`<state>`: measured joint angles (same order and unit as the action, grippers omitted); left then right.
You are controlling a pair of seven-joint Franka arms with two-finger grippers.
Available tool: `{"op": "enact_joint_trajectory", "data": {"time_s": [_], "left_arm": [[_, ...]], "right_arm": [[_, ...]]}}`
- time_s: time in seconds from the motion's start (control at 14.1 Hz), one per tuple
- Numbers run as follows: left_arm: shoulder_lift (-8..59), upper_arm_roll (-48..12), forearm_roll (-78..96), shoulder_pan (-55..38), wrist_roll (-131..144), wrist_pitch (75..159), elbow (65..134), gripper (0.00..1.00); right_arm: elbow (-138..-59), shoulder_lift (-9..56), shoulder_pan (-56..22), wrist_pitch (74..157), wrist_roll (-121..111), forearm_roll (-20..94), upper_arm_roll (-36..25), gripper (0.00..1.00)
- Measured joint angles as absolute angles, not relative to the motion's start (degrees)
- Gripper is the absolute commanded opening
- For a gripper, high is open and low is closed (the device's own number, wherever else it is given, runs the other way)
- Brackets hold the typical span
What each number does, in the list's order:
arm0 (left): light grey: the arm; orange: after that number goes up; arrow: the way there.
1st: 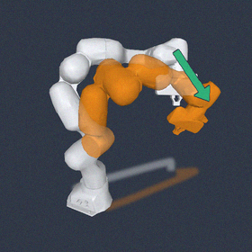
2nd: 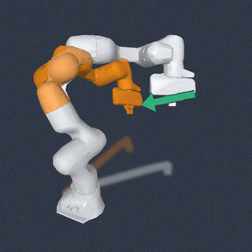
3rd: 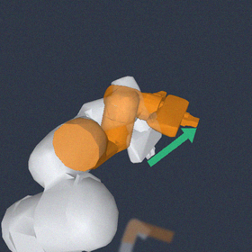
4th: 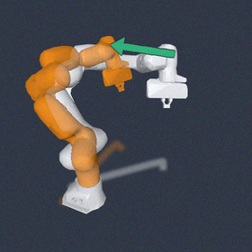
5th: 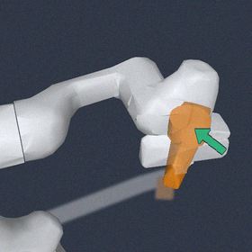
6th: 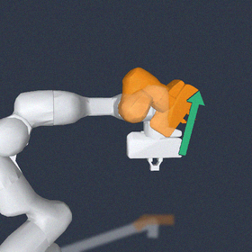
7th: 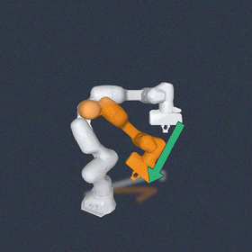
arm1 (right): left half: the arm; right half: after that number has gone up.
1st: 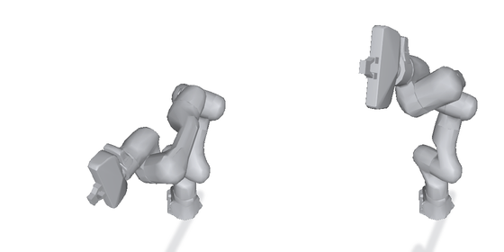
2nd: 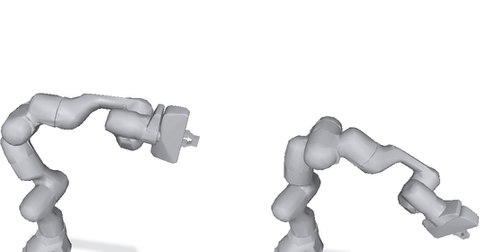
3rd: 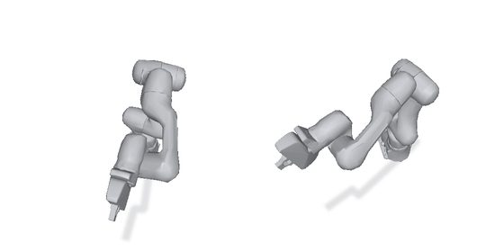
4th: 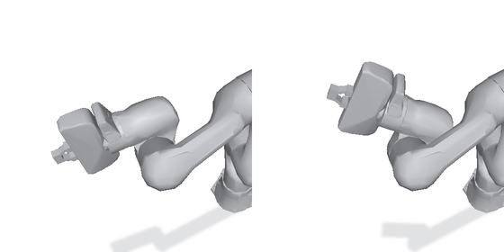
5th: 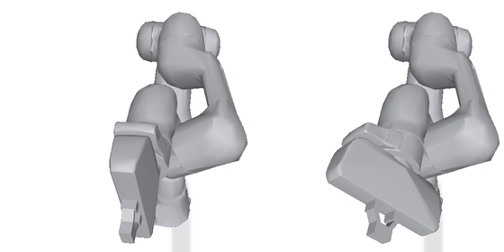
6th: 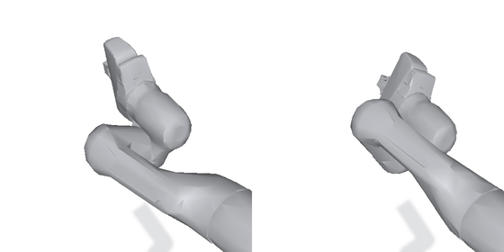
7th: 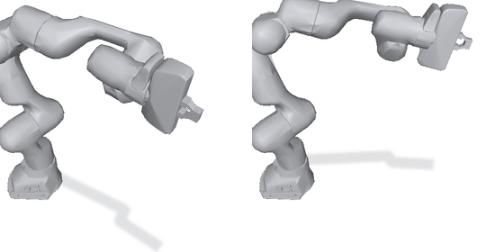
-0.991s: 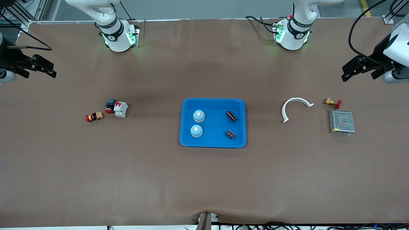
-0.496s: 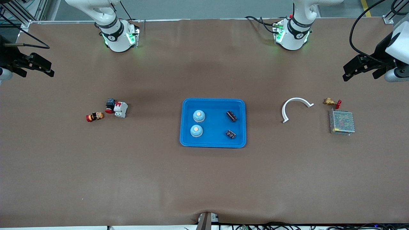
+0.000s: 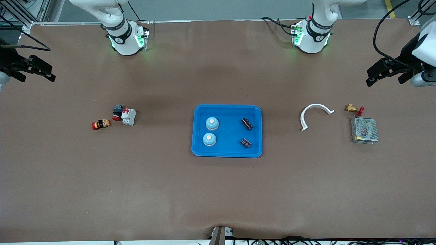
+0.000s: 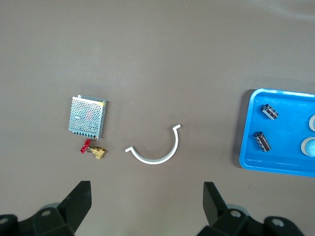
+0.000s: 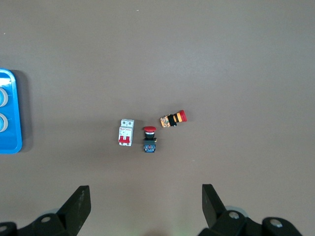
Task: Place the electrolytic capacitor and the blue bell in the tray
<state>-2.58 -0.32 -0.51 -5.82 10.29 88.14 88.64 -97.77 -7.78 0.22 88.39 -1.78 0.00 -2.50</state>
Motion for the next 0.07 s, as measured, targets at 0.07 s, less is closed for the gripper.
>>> {"op": "enact_joint_trajectory", "data": {"time_s": [0.07], "left_arm": [[-2.58,-0.32,-0.51,-5.82,10.29,88.14,88.55,1.00]], "right_arm": [[-97.73,-7.78,0.43,88.39,-1.78,0.00,-2.50,1.00]]}}
